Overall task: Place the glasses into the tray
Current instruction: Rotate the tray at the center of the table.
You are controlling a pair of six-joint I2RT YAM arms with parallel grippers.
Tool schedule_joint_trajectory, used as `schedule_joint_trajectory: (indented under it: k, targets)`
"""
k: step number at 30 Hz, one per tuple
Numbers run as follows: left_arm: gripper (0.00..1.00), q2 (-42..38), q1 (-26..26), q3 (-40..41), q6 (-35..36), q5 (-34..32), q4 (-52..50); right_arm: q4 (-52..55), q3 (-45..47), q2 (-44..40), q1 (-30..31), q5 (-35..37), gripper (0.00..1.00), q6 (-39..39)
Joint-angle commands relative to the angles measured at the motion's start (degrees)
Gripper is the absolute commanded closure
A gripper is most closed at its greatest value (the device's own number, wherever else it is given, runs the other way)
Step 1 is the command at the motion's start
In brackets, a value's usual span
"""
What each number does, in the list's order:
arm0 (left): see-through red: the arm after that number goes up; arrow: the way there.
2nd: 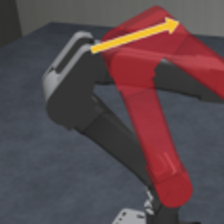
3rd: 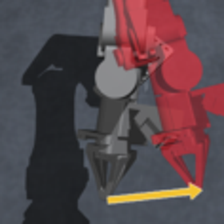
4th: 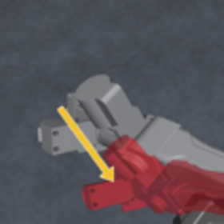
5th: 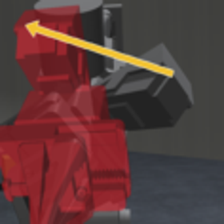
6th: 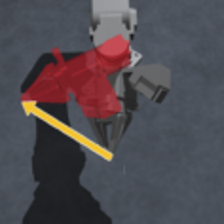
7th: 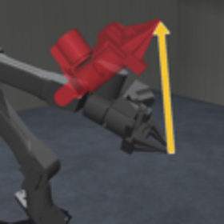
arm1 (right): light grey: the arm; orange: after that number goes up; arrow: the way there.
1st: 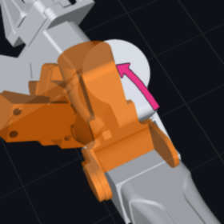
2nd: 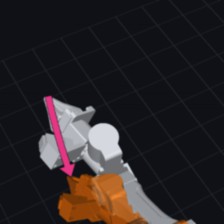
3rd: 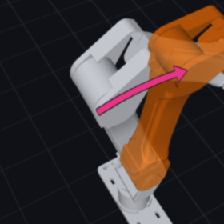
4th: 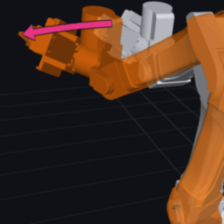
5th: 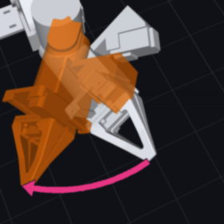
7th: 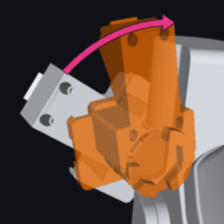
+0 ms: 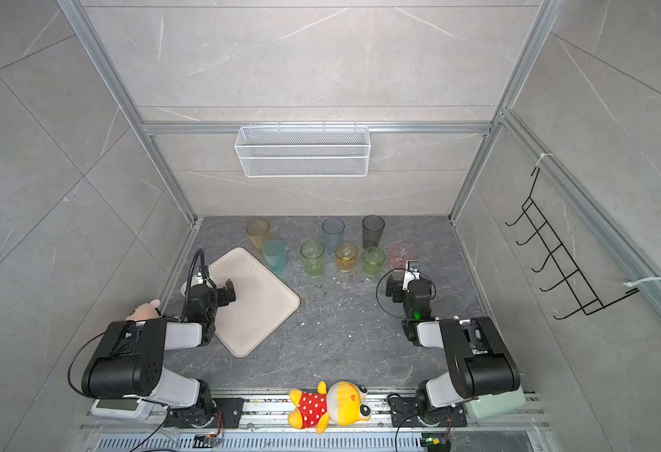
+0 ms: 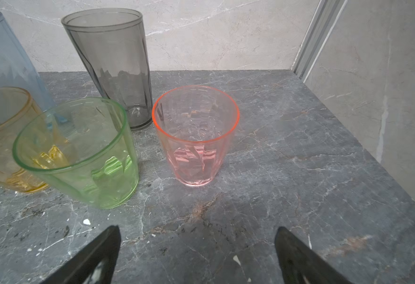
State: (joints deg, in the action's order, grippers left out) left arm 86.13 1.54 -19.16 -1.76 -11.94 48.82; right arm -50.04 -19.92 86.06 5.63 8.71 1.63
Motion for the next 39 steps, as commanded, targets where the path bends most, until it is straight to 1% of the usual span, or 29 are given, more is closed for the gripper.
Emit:
schedule_joint_trajectory:
  k: [1,31,34,36,37,39]
  targets:
    - [0.0,-0.1,0.3,-0.4,-1.0,-1.0,1.7,-1.4,0.1,0.6,0.3,-0.2,0.01,-0.6]
    - [0.0,-1.0,0.2,0.1,-0.7,-1.2,2.3,-1.1,-0.2,0.1,0.3,-0.1,0.01,-0.5]
    - [0.0,-4.9,0.0,0.5,-1.3,-3.3,-0.4,7.4,-2.9,-3.6,0.3,0.6,0.01,-0.2]
    - [0.0,-8.9,-0.1,0.7,-1.7,-4.7,-3.3,18.7,-6.9,-6.4,0.3,2.1,0.01,1.4]
    - [0.0,-10.6,-0.2,0.9,-1.7,-4.9,-4.5,22.5,-8.5,-7.1,0.3,2.7,0.01,2.4]
    - [0.0,-15.2,-0.7,1.1,-1.5,-5.7,-7.1,26.9,-10.0,-8.7,0.3,1.6,0.01,3.7]
